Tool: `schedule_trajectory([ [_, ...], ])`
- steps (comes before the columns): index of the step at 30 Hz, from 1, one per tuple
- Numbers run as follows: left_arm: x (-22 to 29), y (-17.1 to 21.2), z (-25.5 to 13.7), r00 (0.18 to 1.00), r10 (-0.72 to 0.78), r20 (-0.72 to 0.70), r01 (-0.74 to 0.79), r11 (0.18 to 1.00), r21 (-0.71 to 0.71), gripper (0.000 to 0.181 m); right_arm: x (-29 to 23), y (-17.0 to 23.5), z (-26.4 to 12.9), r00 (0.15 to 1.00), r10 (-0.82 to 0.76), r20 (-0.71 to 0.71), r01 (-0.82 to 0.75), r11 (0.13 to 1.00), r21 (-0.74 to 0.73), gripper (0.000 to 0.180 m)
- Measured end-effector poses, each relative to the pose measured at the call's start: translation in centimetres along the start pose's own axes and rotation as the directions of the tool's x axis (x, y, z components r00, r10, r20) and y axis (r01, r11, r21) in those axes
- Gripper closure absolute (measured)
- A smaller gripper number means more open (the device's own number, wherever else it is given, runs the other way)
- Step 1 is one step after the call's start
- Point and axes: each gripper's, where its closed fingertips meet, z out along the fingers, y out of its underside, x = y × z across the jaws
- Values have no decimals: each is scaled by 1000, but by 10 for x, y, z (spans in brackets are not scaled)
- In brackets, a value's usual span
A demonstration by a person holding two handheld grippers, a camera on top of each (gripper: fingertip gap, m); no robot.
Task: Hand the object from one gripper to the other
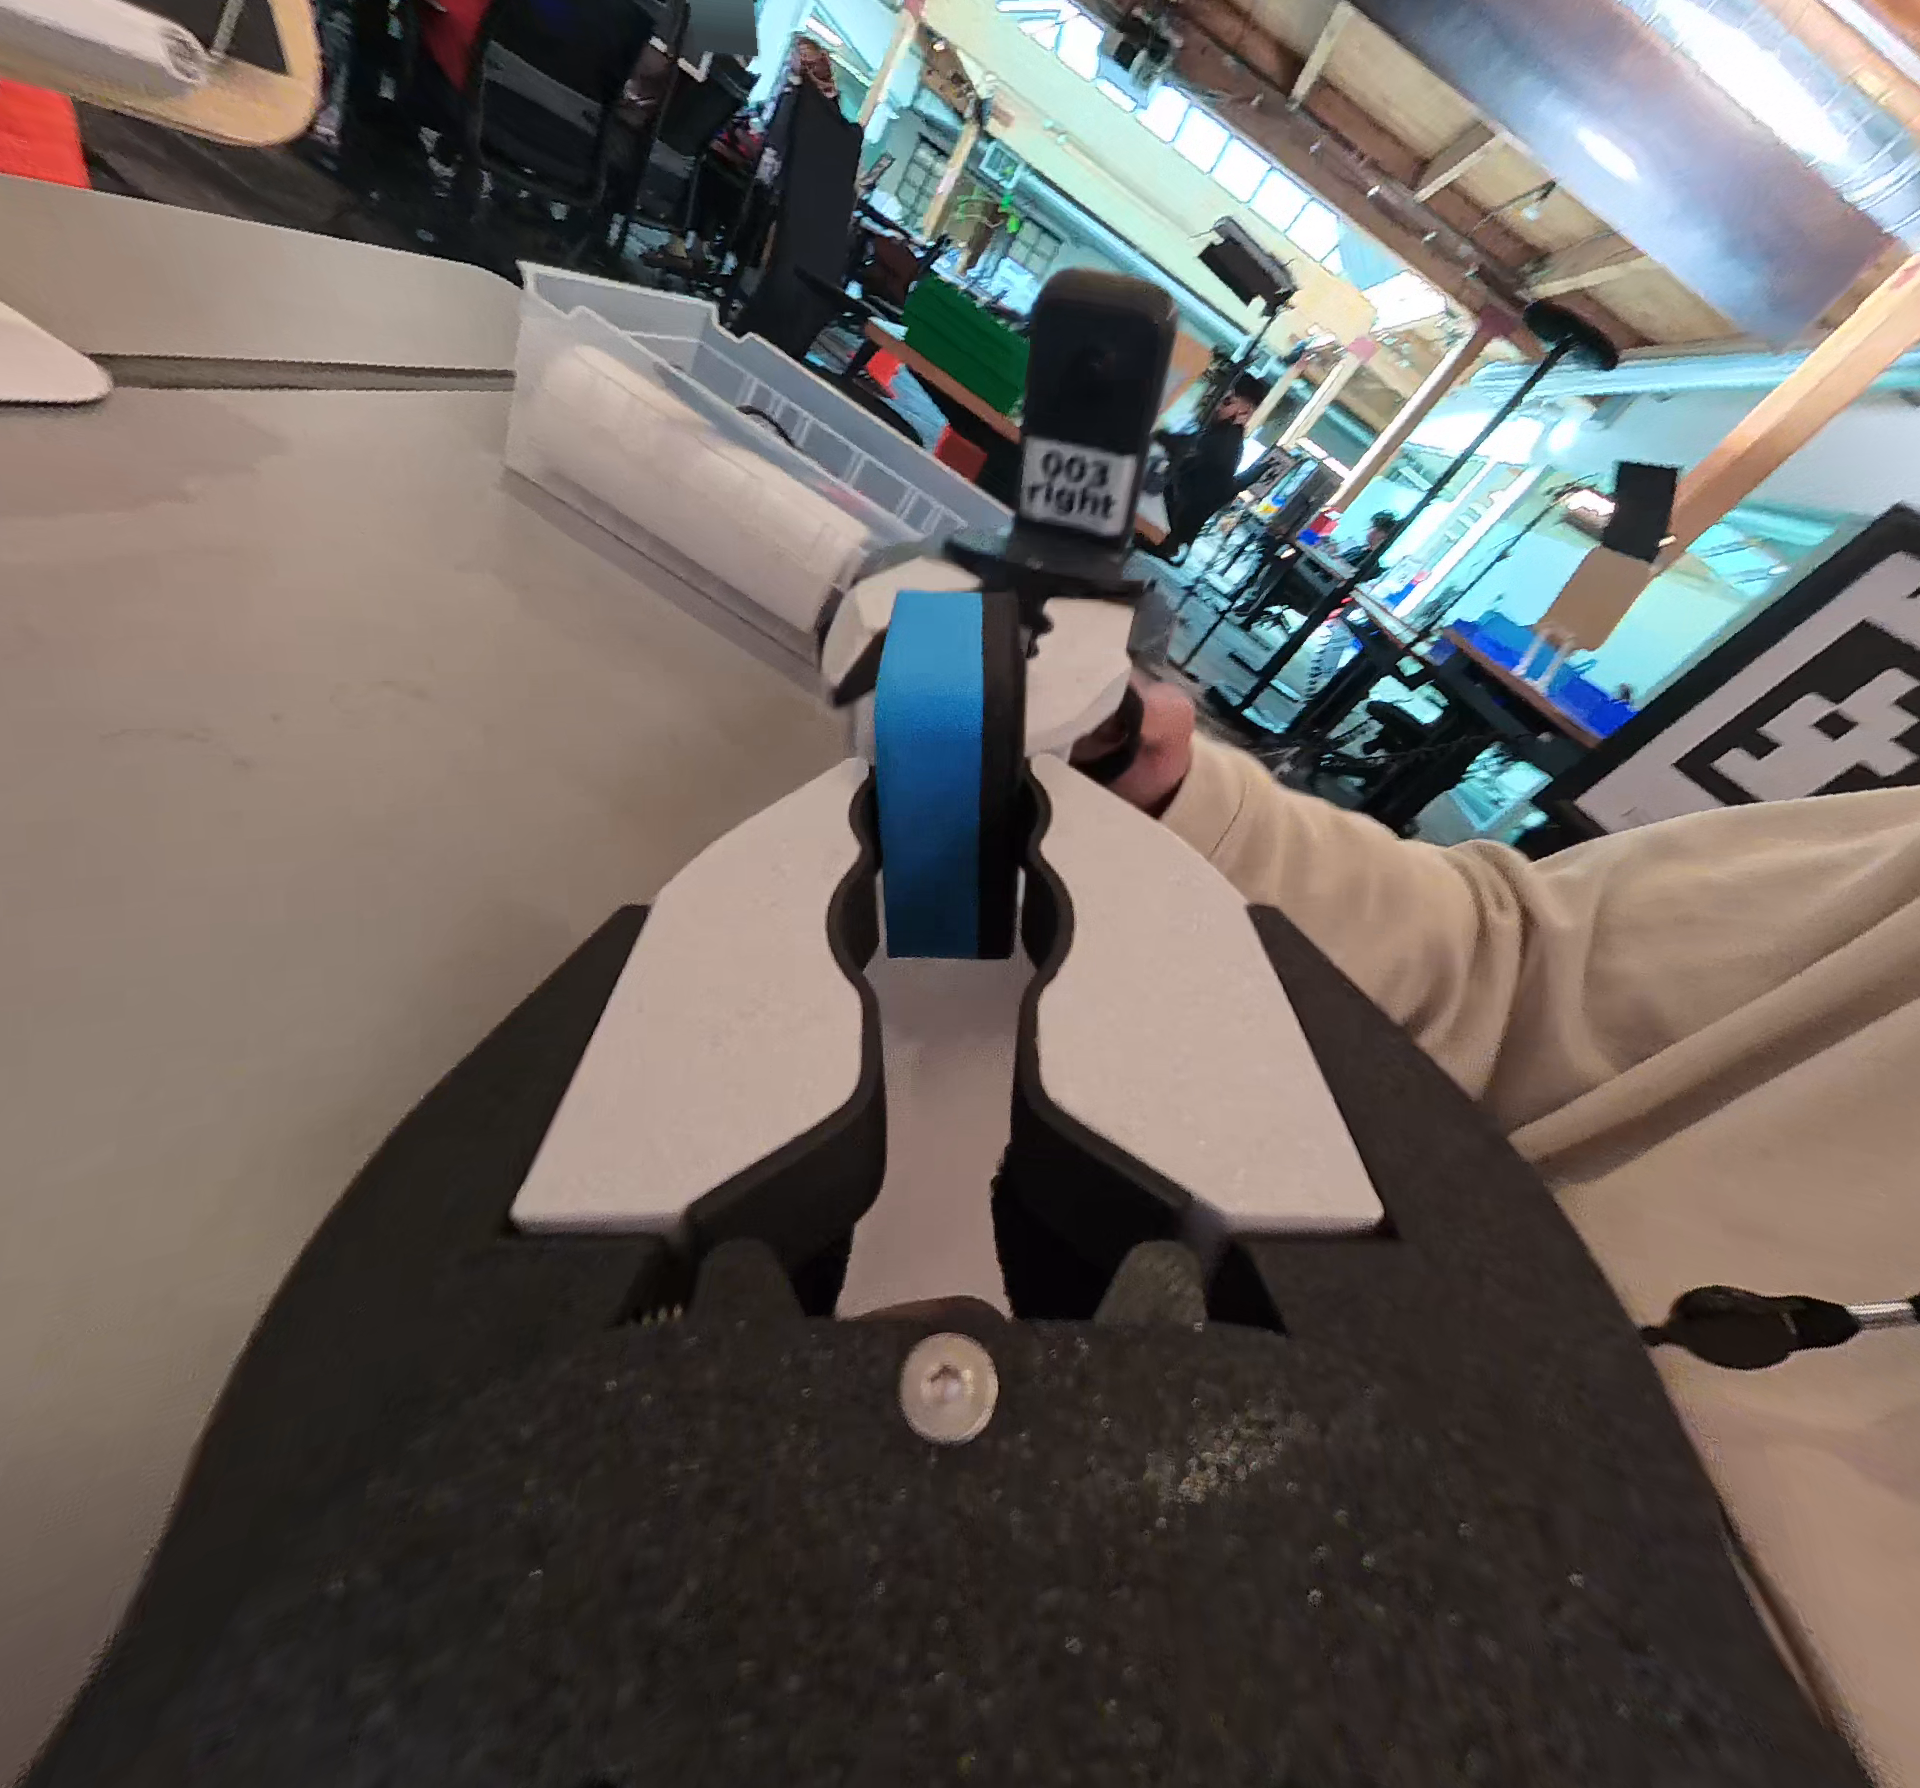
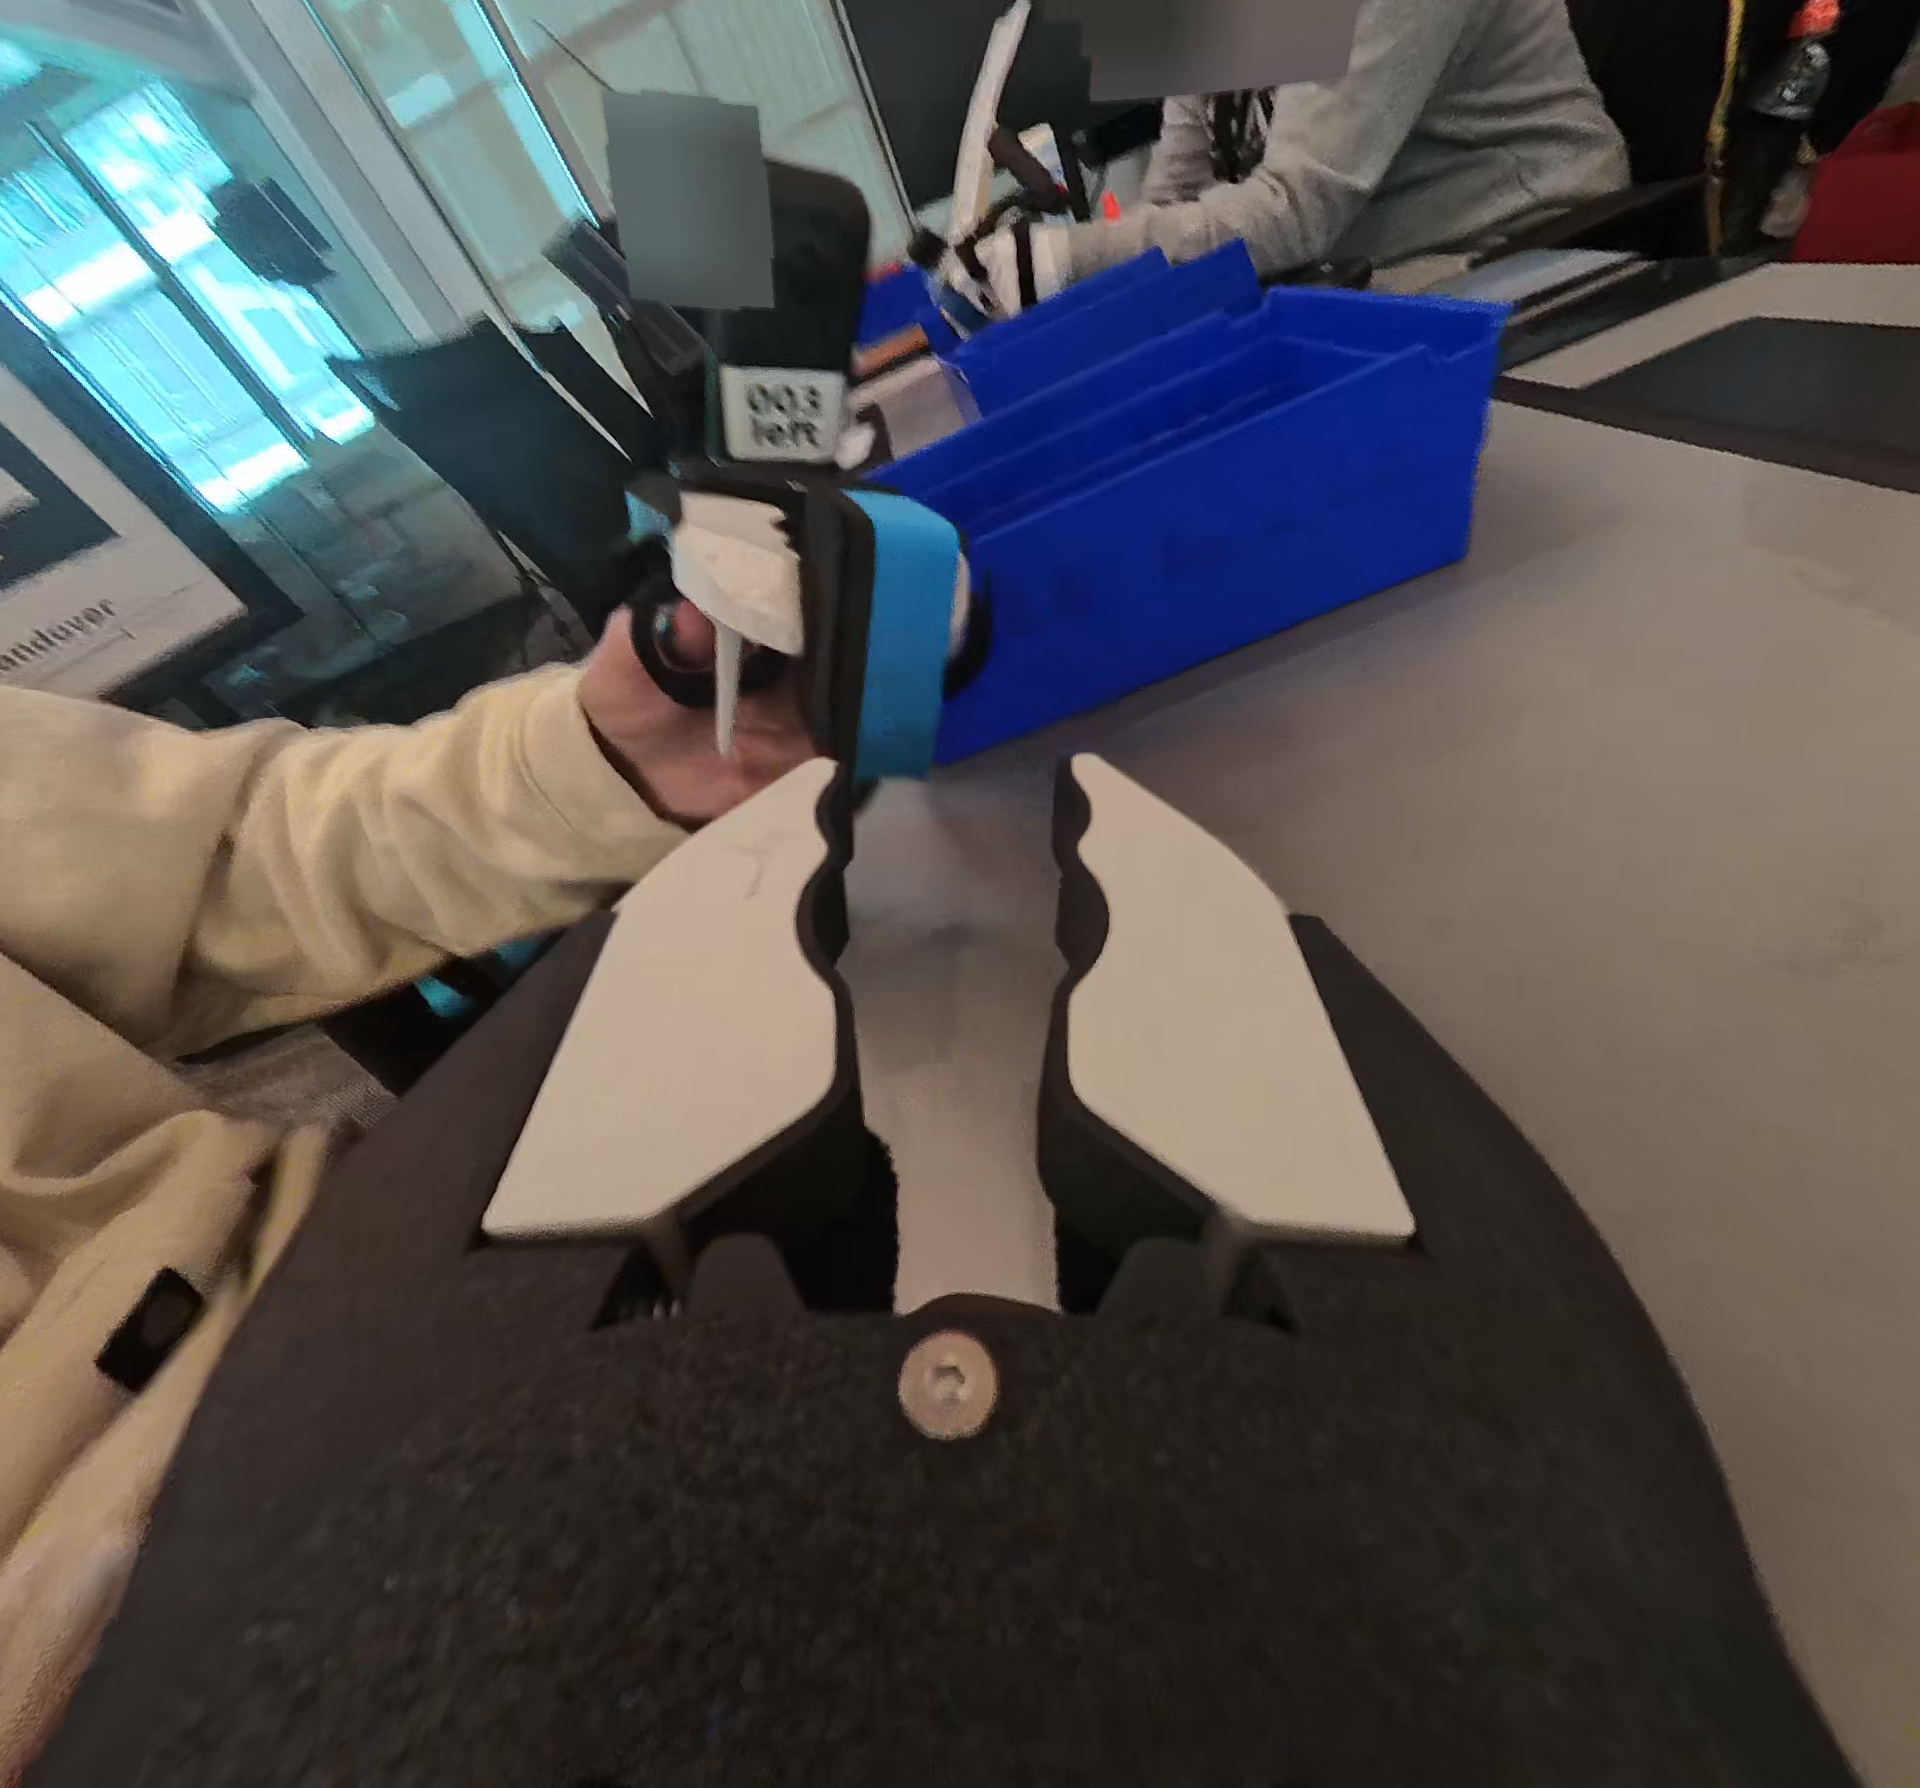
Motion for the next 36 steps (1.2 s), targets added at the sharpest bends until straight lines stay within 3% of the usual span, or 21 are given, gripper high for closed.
schedule_trajectory([
  [5, -15, 3, -24, 986, 51, 156, -45, 998, -39, 158, 43, -26, -64, 918, -251, -306, 235, 968, -89, 136],
  [8, -27, 1, -28, 927, 232, 295, -211, 972, -102, 159, 56, -29, -76, 863, -312, -398, 268, 950, -163, 136],
  [10, -32, 6, -23, 842, 398, 365, -347, 916, -200, 159, 55, -19, -65, 910, -186, -371, 137, 979, -154, 135],
  [12, -32, 10, -16, 739, 546, 395, -465, 838, -287, 159, 40, -6, -43, 966, 43, -254, -81, 987, -139, 126],
  [15, -35, 14, -12, 521, 729, 443, -558, 684, -470, 158, 18, -7, -17, 965, 224, -139, -236, 968, -80, 116],
  [19, -41, 19, -11, 287, 858, 427, -560, 512, -651, 158, 11, 2, 5, 960, 90, -263, -144, 970, -195, 108],
  [22, -41, 23, -9, 163, 907, 387, -549, 409, -728, 158, 3, 3, 21, 954, 60, -293, -125, 970, -207, 108],
  [26, -38, 28, -2, 100, 934, 344, -549, 340, -763, 158, 9, 15, 30, 932, 31, -362, -120, 966, -227, 113],
  [29, -36, 28, -1, 40, 946, 322, -553, 290, -781, 158, 1, 17, 35, 949, 65, -308, -133, 970, -205, 127],
  [33, -32, 30, 3, 81, 940, 330, -598, 311, -739, 156, 3, 17, 30, 946, 0, -325, -88, 962, -257, 128],
  [36, -11, 22, 7, 98, 923, 373, -707, 328, -626, 152, 8, 10, 16, 949, -68, -307, -22, 960, -280, 128],
])
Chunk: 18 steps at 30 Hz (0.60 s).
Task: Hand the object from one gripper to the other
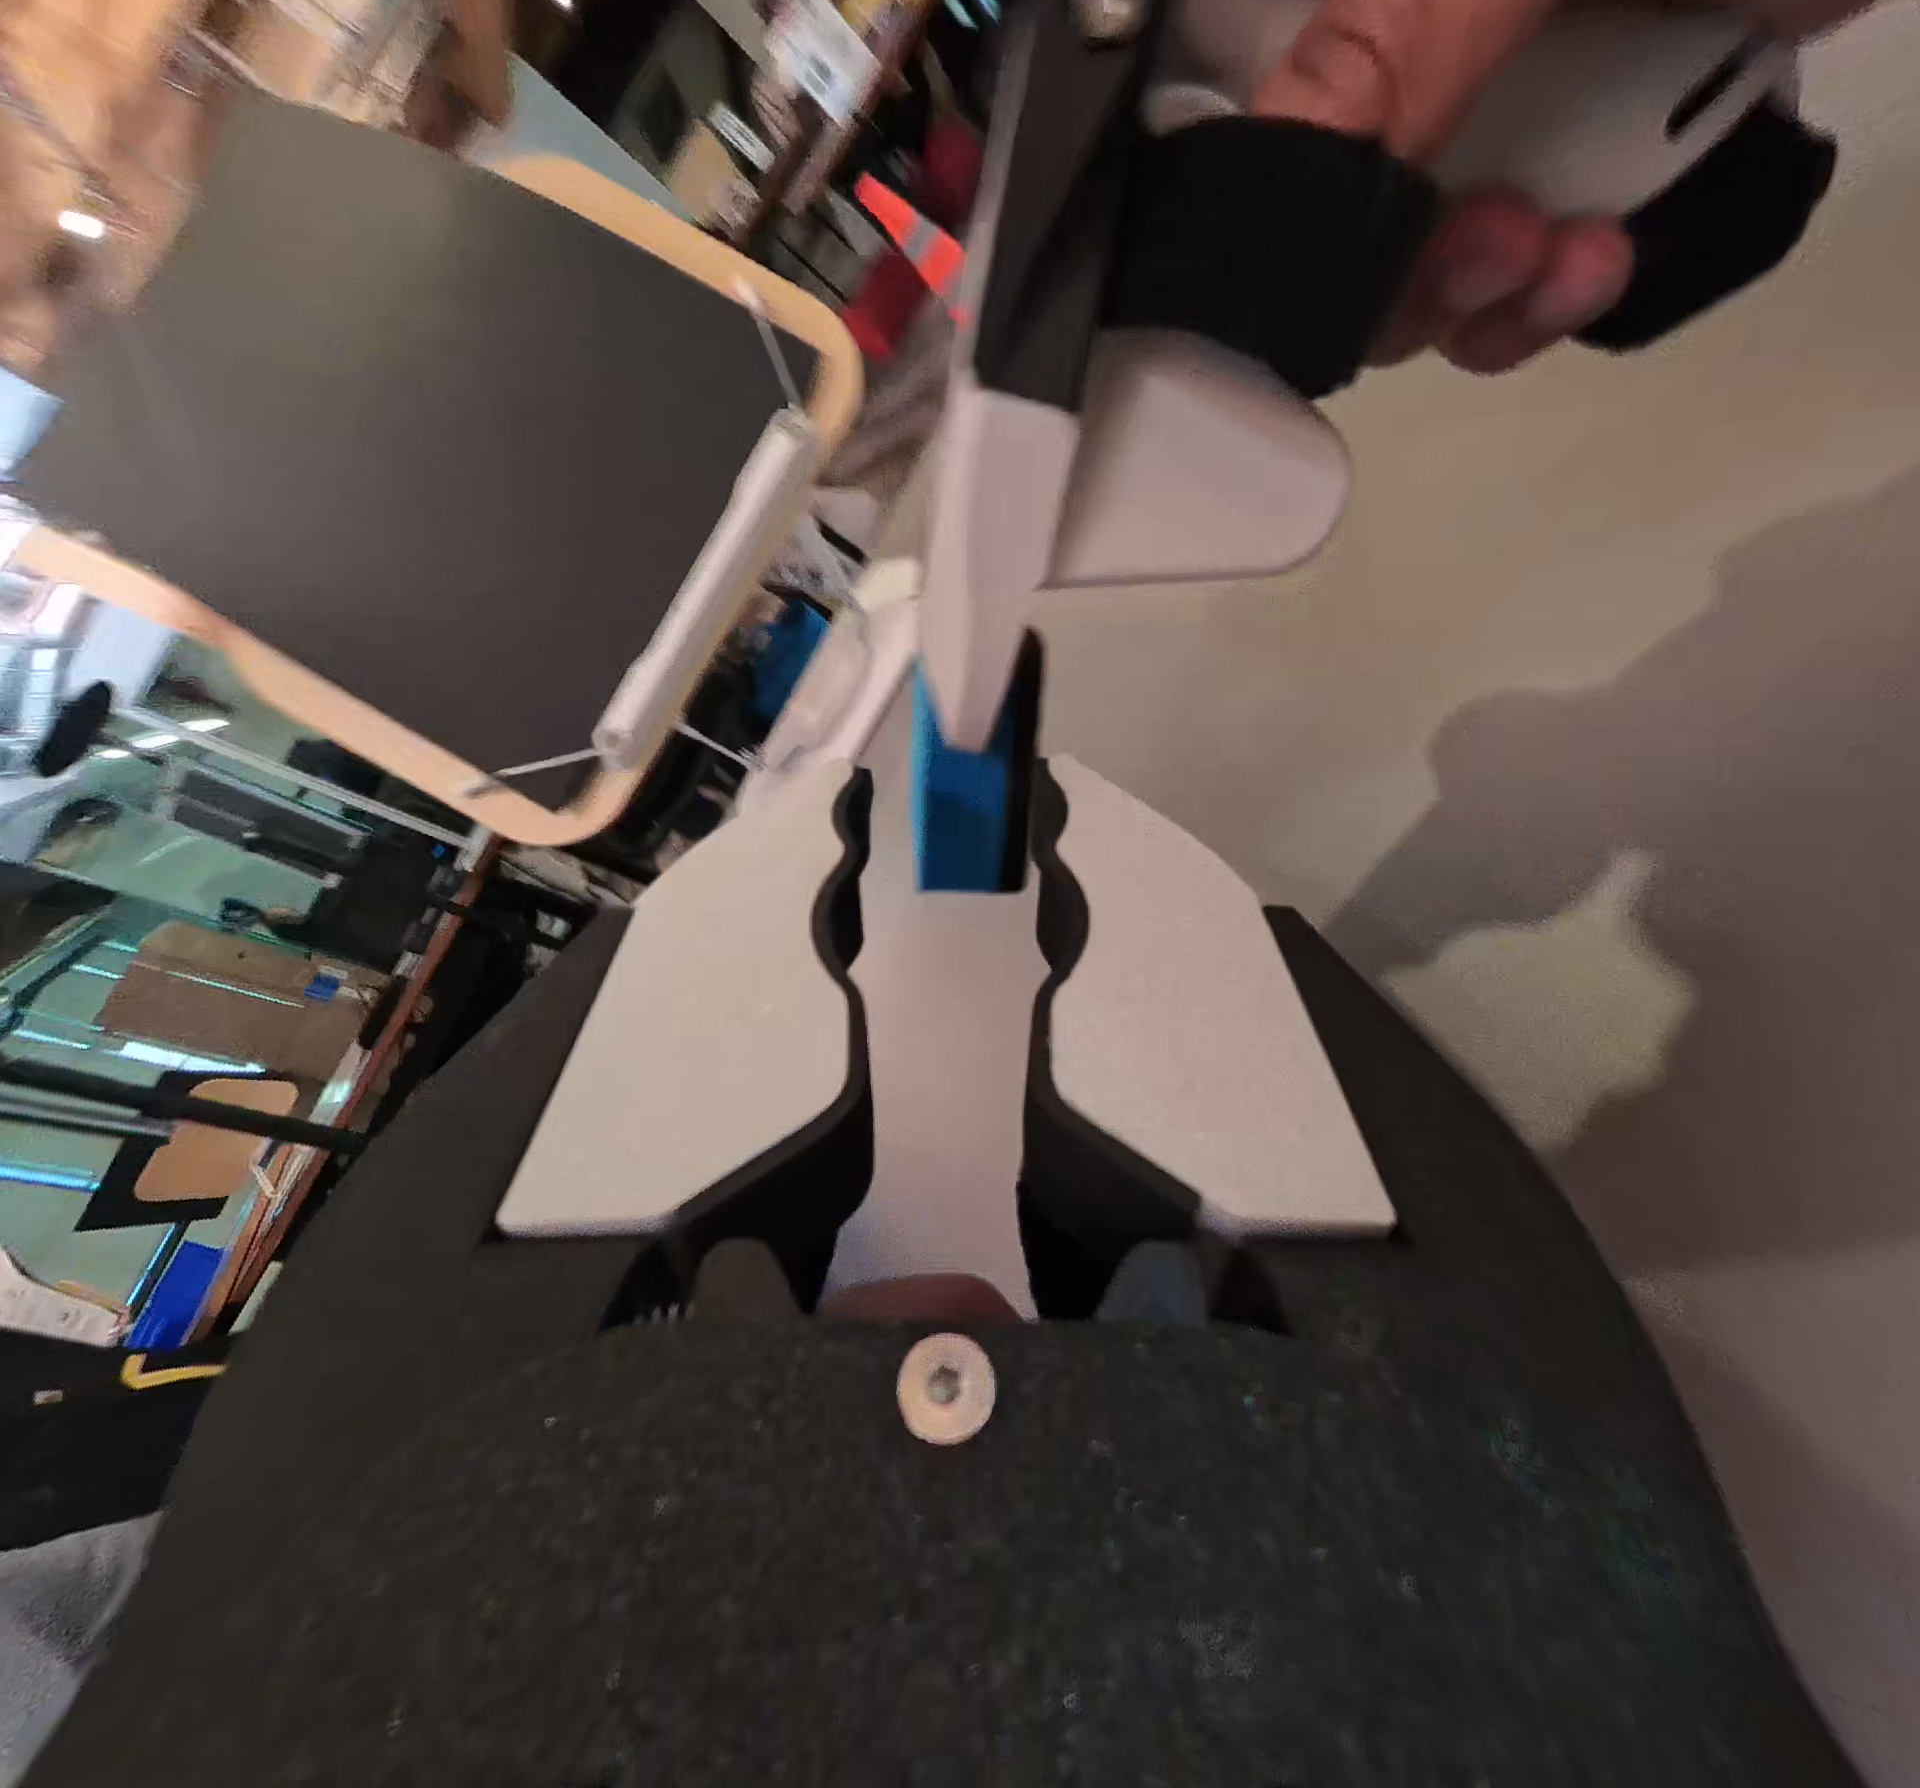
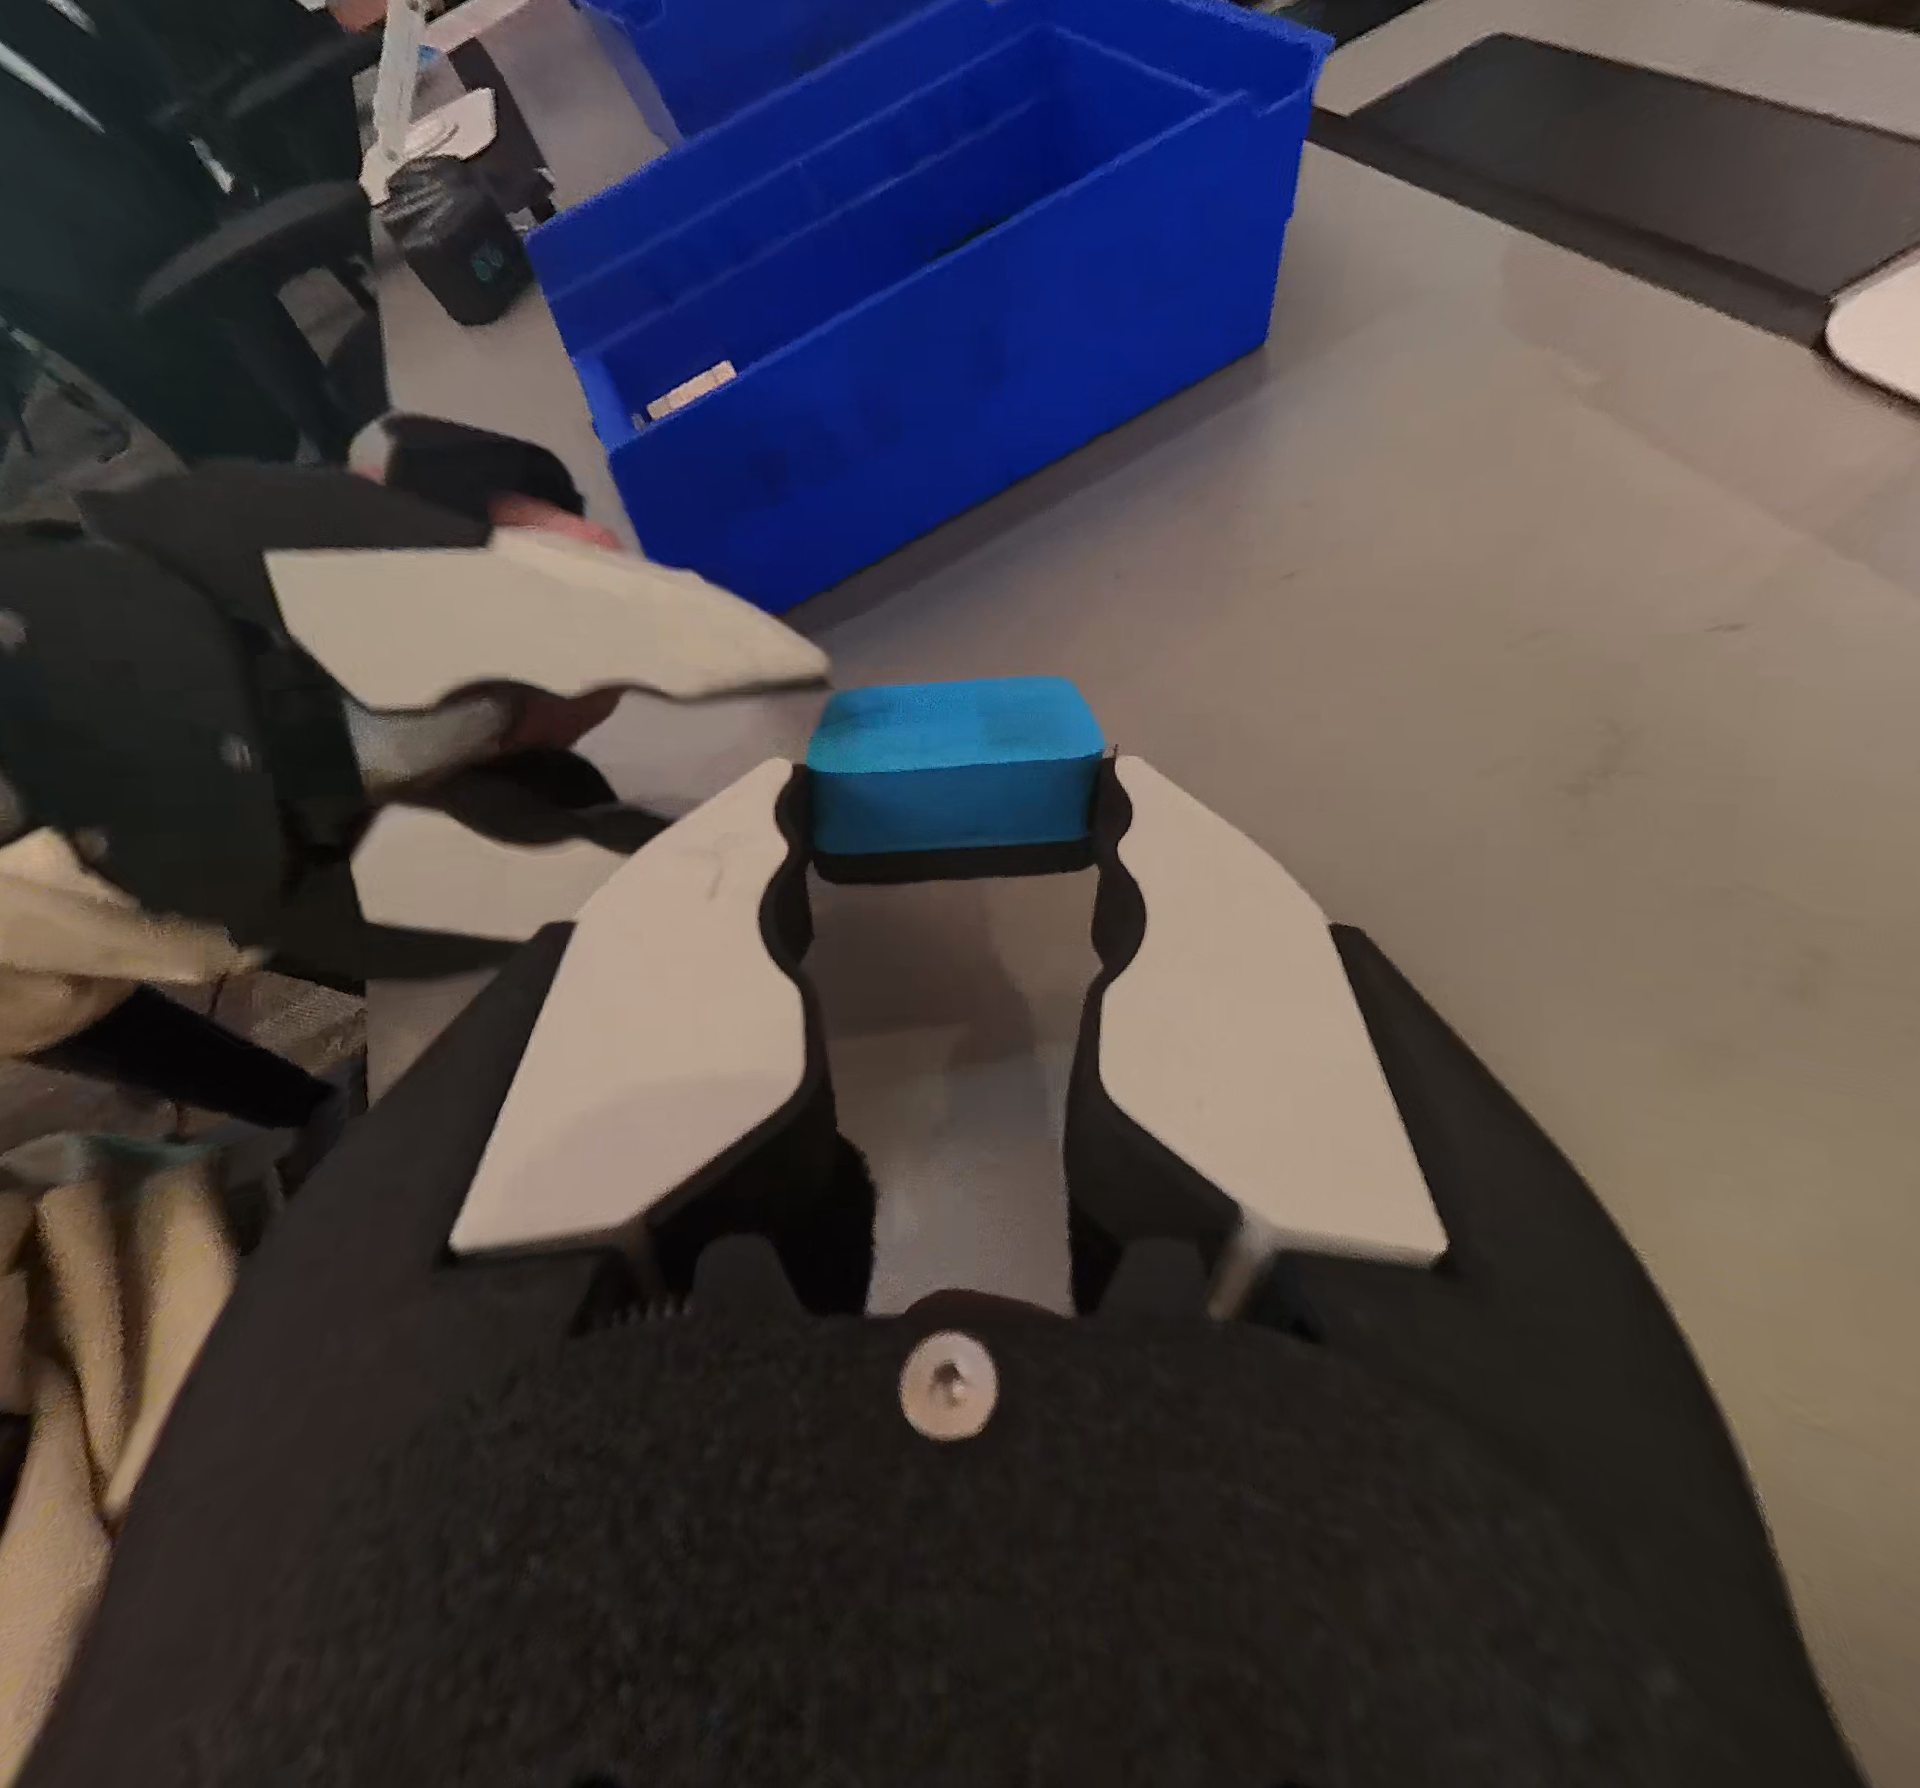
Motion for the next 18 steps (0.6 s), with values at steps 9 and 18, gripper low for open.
schedule_trajectory([
  [9, 4, -7, -11, 894, -374, -245, 404, 911, 80, 159, 19, -1, -54, 850, -520, -85, 518, 854, -46, 128],
  [18, 30, 7, -11, 769, -440, -463, 445, 889, -105, 121, -22, 16, -39, 793, -605, 65, 609, 785, -117, 128],
])
